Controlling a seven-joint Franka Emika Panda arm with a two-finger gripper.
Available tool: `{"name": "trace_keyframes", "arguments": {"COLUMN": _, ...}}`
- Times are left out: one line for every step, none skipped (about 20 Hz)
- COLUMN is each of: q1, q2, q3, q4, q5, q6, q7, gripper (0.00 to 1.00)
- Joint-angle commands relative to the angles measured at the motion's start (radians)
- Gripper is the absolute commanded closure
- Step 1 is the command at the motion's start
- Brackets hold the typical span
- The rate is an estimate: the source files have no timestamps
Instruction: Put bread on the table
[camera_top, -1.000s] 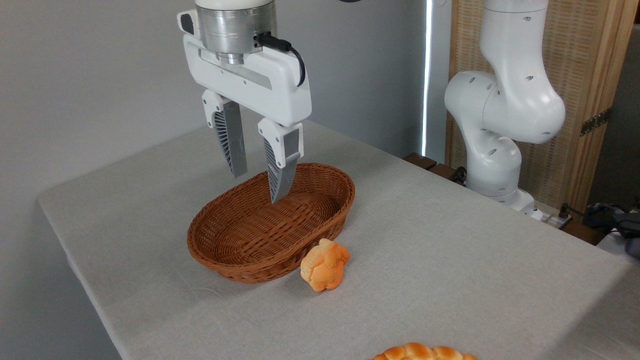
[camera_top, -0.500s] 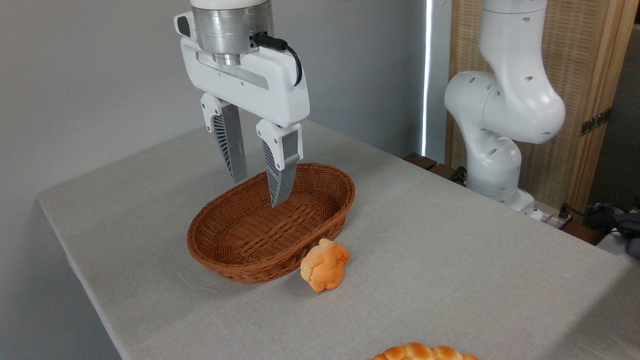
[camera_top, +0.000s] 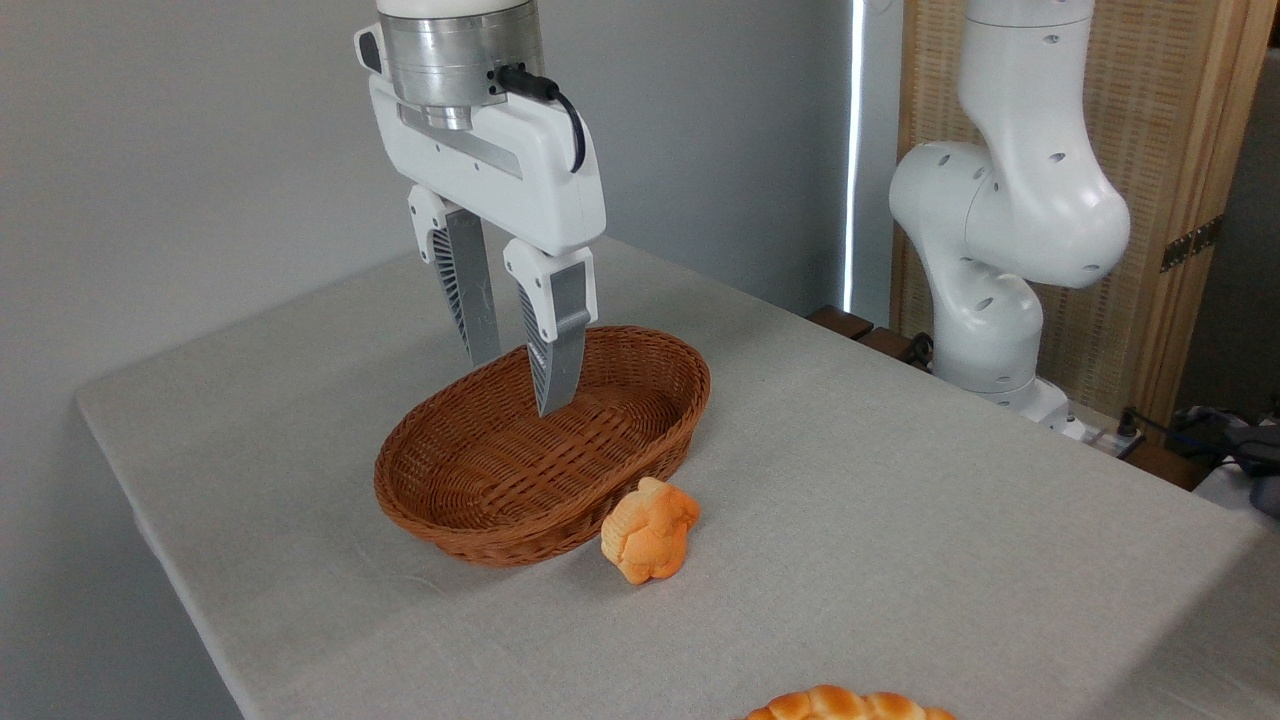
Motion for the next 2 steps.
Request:
{"name": "trace_keyframes", "arguments": {"q1": -0.008, "q2": 0.005, "q3": 0.007, "q4": 0.019, "q5": 0.012, "q6": -0.014, "q7": 0.017, "gripper": 0.00}}
{"name": "trace_keyframes", "arguments": {"q1": -0.008, "q2": 0.005, "q3": 0.007, "q4": 0.019, "q5": 0.012, "q6": -0.014, "q7": 0.015, "gripper": 0.00}}
